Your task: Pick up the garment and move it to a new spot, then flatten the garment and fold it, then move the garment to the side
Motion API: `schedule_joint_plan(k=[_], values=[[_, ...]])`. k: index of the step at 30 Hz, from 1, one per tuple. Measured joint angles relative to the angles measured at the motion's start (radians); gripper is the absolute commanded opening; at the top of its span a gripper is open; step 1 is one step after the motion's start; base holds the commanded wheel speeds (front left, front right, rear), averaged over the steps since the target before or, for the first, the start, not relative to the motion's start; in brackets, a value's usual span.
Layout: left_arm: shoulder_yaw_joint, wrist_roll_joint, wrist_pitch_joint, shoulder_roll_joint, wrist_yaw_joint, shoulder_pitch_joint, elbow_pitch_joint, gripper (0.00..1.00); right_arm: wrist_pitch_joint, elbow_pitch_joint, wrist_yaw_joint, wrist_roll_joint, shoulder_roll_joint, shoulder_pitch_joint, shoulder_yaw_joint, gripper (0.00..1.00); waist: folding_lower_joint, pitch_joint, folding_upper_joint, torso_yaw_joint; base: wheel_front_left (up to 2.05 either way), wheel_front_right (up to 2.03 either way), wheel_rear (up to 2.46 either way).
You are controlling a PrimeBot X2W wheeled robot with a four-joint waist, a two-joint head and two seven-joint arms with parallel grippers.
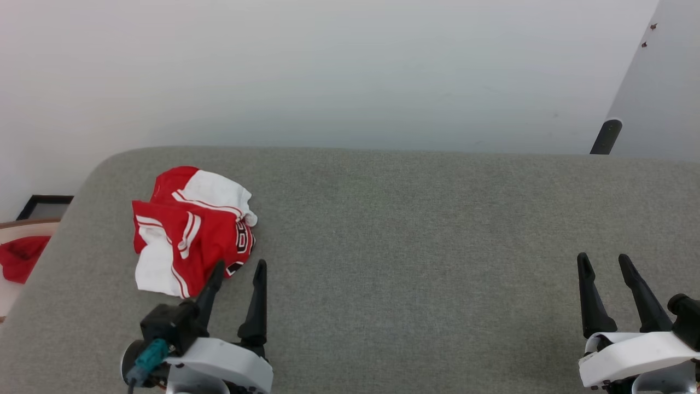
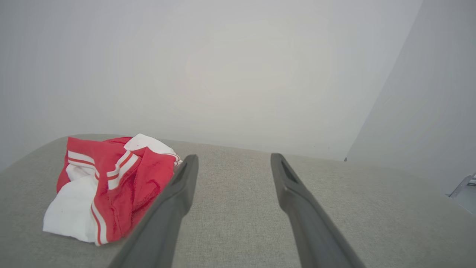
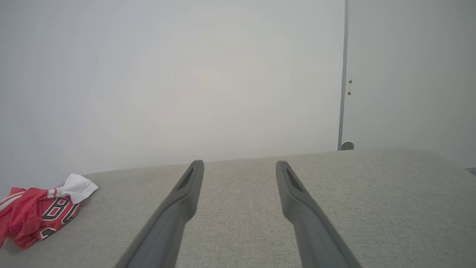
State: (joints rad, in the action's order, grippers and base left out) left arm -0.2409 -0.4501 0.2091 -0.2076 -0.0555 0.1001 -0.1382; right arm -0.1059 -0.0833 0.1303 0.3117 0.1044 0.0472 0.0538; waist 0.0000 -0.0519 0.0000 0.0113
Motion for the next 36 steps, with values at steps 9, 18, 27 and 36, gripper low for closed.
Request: schedule_joint_plan(k=[9,18,27,36], values=[[0.031,0.096,0.016,0.026,0.03,-0.008,0.012,1.0,-0.017,0.017,0.0,-0.092,-0.006,-0.001,0.01,1.0,0.0,-0.003,0.0,0.003,0.0,0.0,0.0],[0.08,0.176,0.034,0.05,0.061,-0.017,0.01,1.0,-0.033,0.022,0.0,-0.168,-0.005,-0.004,0.013,1.0,0.0,-0.01,0.0,0.006,0.0,0.0,0.0],[0.122,0.263,0.05,0.063,0.092,-0.019,-0.001,1.0,-0.048,0.023,0.0,-0.239,0.003,-0.012,0.024,1.0,0.0,-0.018,0.0,0.011,0.0,0.0,0.0],[0.156,0.289,0.055,0.077,0.119,-0.021,-0.02,1.0,-0.046,0.033,0.0,-0.26,-0.001,-0.02,0.03,1.0,0.0,-0.022,0.0,0.012,0.0,0.0,0.0]])
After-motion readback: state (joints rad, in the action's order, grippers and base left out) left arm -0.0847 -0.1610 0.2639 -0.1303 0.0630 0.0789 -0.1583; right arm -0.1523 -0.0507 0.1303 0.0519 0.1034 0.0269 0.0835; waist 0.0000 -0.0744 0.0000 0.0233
